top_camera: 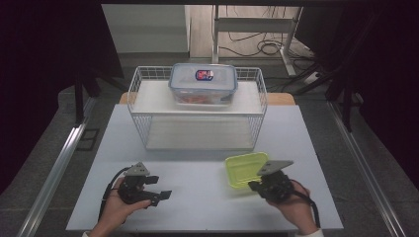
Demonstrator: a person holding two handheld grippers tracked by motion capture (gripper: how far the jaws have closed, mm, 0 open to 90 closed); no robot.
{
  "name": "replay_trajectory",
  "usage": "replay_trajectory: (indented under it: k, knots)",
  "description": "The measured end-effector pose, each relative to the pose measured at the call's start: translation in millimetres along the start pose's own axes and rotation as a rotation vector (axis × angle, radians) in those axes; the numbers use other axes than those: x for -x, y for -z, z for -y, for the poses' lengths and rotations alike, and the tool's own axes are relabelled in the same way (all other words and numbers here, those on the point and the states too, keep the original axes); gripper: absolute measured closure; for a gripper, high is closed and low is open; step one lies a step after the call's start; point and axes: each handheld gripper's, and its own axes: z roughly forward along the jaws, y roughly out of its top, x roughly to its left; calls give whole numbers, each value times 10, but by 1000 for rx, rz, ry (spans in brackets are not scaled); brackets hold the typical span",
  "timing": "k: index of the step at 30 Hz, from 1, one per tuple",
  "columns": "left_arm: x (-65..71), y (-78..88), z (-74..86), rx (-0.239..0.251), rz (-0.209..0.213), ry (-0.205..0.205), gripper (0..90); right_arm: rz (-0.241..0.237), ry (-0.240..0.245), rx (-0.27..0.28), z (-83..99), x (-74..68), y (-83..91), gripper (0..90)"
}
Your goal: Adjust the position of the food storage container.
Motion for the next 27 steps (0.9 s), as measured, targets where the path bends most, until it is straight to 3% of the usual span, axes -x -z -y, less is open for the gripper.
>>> replay_trajectory:
  k: [1,2,3,4,5,7,9,10,11,13,17,19,26,27]
  knots:
    - [8,2,-2,4,5,-2,220,13,-17,12,3,54,45,891]
    - [13,2,-4,6,6,-3,220,54,-68,31,22,255,122,891]
    - [14,1,-5,7,5,-4,220,54,-68,31,22,255,122,891]
    - [13,-2,-5,6,7,-3,219,75,-92,31,36,353,130,891]
    - [10,-6,-4,2,3,-2,219,105,-151,31,74,561,119,892]
    - [3,-7,-3,2,1,-1,219,141,-204,35,110,748,89,892]
    - [-3,-9,-4,4,-1,1,220,193,-235,38,129,890,62,891]
    - [-3,-9,-4,4,-1,1,220,193,-235,38,129,890,62,891]
    - [-7,-17,-4,0,-3,1,220,232,-251,26,130,993,24,892]
    - [2,-20,-3,-1,-7,-4,220,248,-268,10,135,1078,-29,891]
    - [31,-6,-5,8,-4,-11,222,240,-288,-19,170,1140,-125,892]
    - [16,-4,-6,6,-10,-9,221,229,-278,-56,198,1111,-226,892]
    - [-8,34,-4,23,-9,9,223,228,-239,-73,171,992,-273,893]
    - [-12,34,-4,24,-8,13,223,209,-244,-61,167,970,-263,893]
